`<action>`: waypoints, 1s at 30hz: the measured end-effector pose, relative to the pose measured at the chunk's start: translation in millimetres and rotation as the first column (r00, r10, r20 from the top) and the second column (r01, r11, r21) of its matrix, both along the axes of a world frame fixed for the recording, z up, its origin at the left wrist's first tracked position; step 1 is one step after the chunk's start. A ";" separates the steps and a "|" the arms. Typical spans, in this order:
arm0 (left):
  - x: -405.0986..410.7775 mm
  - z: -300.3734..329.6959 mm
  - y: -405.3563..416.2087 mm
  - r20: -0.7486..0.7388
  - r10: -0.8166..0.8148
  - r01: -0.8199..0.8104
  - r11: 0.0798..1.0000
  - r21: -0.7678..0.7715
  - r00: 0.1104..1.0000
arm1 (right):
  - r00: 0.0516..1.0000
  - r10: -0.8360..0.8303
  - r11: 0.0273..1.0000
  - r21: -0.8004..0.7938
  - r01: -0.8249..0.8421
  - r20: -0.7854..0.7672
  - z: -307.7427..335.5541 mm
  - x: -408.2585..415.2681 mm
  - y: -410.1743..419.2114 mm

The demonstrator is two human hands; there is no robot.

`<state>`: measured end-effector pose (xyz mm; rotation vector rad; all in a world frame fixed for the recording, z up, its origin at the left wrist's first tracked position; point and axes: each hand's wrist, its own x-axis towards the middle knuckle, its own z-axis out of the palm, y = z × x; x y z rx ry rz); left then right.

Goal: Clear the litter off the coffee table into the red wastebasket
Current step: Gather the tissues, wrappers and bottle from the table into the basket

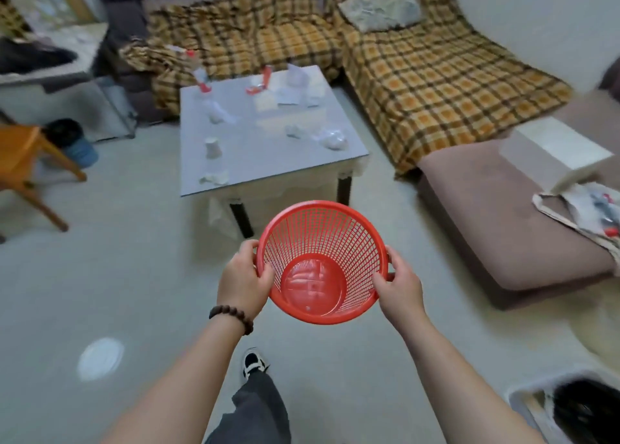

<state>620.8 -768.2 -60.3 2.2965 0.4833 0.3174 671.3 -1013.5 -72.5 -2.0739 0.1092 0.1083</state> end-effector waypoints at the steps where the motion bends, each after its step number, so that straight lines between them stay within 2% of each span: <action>1: -0.7 -0.3 18.2 -0.006 0.033 -0.033 0.999 0.002 0.999 | 1.000 0.030 1.000 -0.004 -0.030 -0.006 -1.4 8.2 19.4; 5: 4.1 -3.4 93.4 -0.023 0.157 -0.156 0.987 0.021 0.987 | 0.987 0.159 0.987 0.014 -0.159 -0.031 -6.4 40.6 102.4; 10: 33.1 -6.2 189.5 -0.034 0.291 -0.292 0.956 -0.029 0.956 | 0.970 0.241 0.970 0.032 -0.241 -0.026 -9.3 94.6 214.1; 17: 98.8 0.6 321.0 -0.124 0.363 -0.378 0.917 -0.125 0.923 | 0.954 0.297 0.955 0.027 -0.297 -0.024 -6.6 168.2 356.2; 26: 143.9 -11.4 415.9 -0.143 0.372 -0.393 0.905 -0.161 0.917 | 0.917 0.387 0.922 0.033 -0.386 -0.094 -15.1 232.7 457.4; 30: 163.4 -28.3 439.5 -0.173 0.430 -0.458 0.869 -0.185 0.886 | 0.885 0.439 0.898 0.060 -0.435 -0.152 -29.3 266.2 488.8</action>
